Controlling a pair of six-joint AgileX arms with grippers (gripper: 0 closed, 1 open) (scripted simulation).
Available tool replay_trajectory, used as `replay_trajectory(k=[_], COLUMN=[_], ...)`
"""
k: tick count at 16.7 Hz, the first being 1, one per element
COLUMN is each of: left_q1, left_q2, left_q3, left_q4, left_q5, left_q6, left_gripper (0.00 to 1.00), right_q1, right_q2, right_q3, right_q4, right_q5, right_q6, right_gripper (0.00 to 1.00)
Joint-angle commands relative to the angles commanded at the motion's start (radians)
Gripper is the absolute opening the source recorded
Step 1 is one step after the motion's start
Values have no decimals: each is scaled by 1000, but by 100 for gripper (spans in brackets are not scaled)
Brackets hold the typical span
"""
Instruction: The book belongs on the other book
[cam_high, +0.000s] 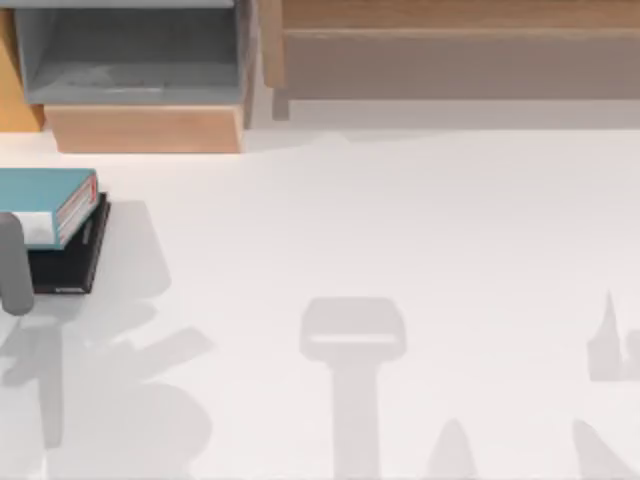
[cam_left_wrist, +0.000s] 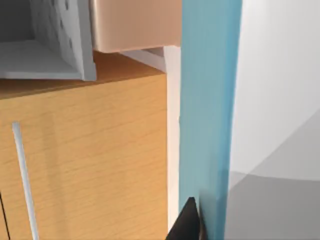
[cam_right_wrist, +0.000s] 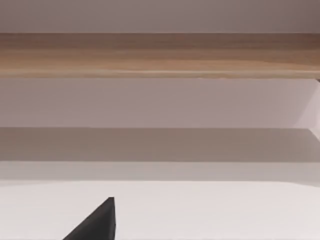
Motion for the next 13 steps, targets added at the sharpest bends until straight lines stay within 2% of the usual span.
replay_trajectory(k=[7, 13], left_q1=[0, 0], left_q2=[0, 0], left_q3=[0, 0], left_q4=[0, 0], left_q5=[0, 0], left_q6=[0, 0], left_gripper=[98, 100], right_q1=[0, 0], right_q2=[0, 0], right_q3=[0, 0], right_q4=[0, 0], right_q5=[0, 0], right_q6=[0, 0], right_gripper=[100, 100])
